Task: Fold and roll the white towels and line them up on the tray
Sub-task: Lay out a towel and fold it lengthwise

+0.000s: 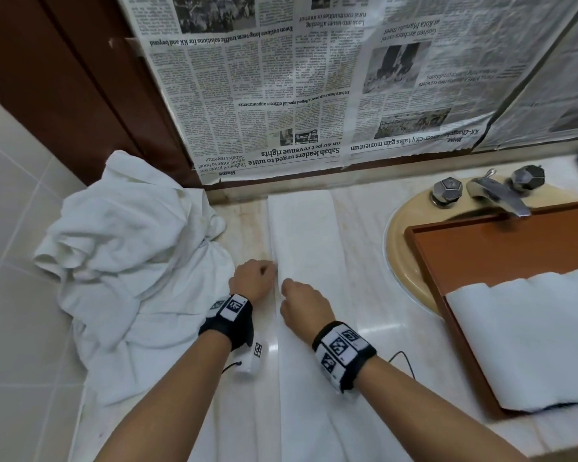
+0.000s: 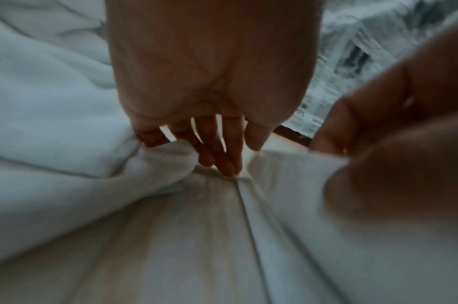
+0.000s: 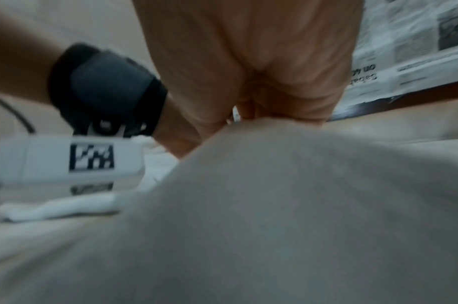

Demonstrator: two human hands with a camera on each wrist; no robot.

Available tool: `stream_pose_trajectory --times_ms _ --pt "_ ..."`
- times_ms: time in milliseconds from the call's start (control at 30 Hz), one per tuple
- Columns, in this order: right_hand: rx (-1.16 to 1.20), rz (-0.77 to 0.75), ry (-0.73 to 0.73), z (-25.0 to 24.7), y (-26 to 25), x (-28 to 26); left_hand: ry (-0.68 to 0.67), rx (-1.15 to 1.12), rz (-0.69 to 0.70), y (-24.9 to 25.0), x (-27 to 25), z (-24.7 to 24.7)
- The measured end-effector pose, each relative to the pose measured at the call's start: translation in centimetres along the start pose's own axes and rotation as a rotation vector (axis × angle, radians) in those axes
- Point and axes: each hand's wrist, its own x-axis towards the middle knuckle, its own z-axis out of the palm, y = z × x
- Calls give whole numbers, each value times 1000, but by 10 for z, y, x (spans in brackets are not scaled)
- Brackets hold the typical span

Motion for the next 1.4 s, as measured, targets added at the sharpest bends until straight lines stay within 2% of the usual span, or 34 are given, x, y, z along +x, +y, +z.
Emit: stream_pose_trajectory --times_ms 100,333,500,600,733,767,867,900,933,1033,1067,1167,1267,1400 --pt "-10 52 -39 14 -5 5 -11 -105 -58 6 7 -7" --pt "107 92 -70 12 12 -16 69 17 18 5 4 -3" --pt "132 183 -234 -8 42 -41 95 19 39 1 5 3" --pt "147 151 -240 -20 47 -58 107 36 40 1 6 2" --pt "59 9 -117 -26 37 -81 117 31 6 5 7 2" --pt "74 -31 -155 -23 34 -86 121 24 -8 6 7 3" --pt "232 -85 -399 -8 32 -88 117 22 -9 7 7 5" --pt "258 -94 -404 -5 36 -83 115 42 15 7 6 5" --pt "271 -99 -327 -2 42 -74 115 69 41 5 5 6" --pt "198 -83 61 -2 71 -34 132 148 129 1 -4 11" --pt "131 -68 114 -4 80 -19 144 180 185 -1 -8 15" --pt "-98 -42 50 -9 93 17 119 312 333 1 -20 30" --pt "-276 -50 -63 1 96 36 1 497 319 5 -22 47" --pt "-307 -60 -97 0 108 56 -40 518 280 5 -14 48"
